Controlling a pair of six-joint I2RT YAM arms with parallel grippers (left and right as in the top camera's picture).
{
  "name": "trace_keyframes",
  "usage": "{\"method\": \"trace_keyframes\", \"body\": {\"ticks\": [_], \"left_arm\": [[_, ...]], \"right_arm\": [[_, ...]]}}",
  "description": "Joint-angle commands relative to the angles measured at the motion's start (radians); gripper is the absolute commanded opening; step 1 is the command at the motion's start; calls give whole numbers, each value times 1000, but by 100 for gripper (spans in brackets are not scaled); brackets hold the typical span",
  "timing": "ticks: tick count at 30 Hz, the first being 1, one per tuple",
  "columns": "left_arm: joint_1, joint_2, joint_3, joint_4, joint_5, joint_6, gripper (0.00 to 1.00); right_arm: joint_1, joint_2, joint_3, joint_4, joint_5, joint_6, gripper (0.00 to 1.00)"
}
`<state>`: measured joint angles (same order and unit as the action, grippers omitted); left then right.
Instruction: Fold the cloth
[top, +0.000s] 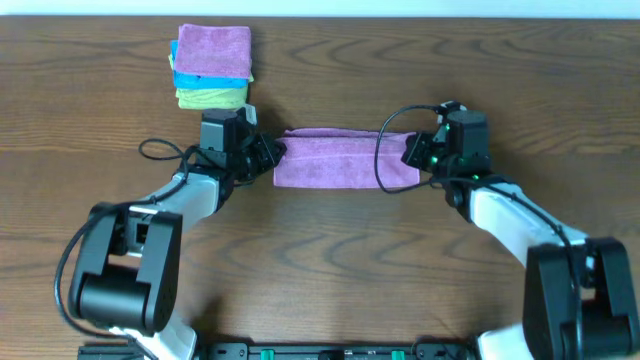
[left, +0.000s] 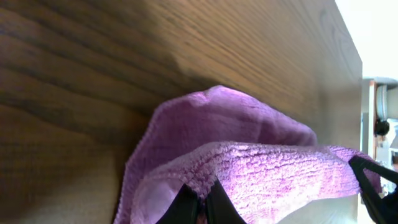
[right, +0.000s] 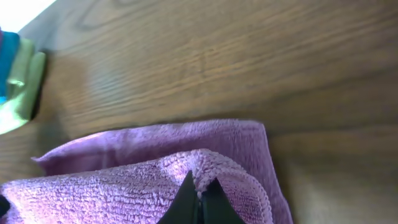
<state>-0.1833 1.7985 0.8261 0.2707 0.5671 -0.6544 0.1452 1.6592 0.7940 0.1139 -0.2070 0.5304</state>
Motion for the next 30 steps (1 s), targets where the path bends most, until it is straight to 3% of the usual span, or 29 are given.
{"method": "trace_keyframes", "body": {"ticks": [1, 15, 30], "left_arm": [[7, 43, 29, 16, -23, -23, 6], [7, 111, 138, 19, -51, -18, 6], [7, 111, 142, 27, -130, 12, 6]], "right_arm": [[-7, 36, 38, -1, 18, -43, 1], [-7, 50, 38, -27, 83, -84, 1], [-2, 96, 38, -15, 99, -91, 1]]}}
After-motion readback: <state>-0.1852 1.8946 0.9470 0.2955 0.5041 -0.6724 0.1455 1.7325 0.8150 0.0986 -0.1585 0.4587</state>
